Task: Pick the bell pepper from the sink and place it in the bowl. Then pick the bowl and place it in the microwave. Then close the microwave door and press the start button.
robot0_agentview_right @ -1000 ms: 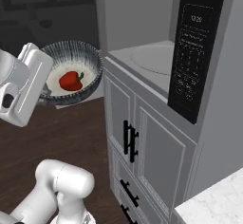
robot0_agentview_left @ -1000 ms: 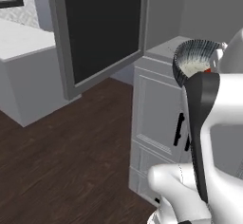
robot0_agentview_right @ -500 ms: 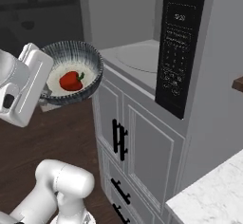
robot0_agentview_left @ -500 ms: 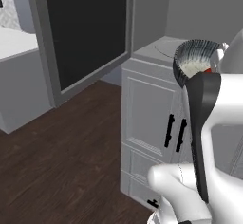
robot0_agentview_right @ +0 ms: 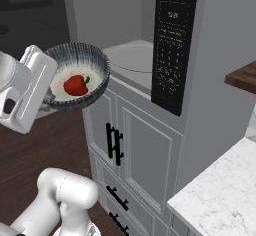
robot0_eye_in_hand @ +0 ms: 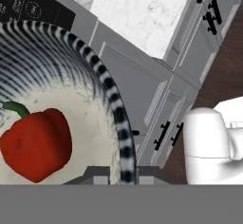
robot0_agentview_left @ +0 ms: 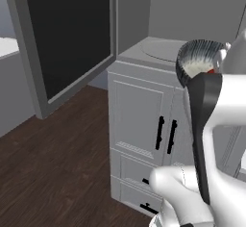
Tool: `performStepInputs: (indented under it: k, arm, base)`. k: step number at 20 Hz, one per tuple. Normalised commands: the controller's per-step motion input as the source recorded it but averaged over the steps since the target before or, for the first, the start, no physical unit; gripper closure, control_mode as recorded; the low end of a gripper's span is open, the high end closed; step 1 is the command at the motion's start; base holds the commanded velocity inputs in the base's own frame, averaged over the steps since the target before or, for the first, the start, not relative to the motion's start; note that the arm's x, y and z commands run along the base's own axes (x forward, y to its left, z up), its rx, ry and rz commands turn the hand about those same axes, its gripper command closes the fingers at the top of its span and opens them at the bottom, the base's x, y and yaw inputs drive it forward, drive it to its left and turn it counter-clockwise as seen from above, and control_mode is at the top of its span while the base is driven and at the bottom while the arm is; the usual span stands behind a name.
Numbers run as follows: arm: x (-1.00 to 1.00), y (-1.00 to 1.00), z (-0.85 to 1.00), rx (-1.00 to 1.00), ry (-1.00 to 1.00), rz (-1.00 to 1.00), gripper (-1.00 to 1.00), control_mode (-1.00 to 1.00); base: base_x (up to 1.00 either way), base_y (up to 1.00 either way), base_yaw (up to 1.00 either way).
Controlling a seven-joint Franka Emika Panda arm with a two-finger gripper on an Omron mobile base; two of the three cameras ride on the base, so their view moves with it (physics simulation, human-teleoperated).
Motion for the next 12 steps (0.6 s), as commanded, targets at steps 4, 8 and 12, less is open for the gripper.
performStepInputs:
  k: [4, 8, 12]
  arm:
    - [0.1, 0.0, 0.25, 0.0, -0.09, -0.01, 1.0, -1.0]
    - [0.26, -0.01, 0.37, -0.02, -0.01, 0.17, 1.0, -1.0]
    - [0.37, -0.06, 0.24, -0.11, -0.04, 0.17, 1.0, -1.0]
  base:
    - [0.0, 0.0, 0.0]
    - [0.0, 0.0, 0.0]
    - [0.0, 0.0, 0.0]
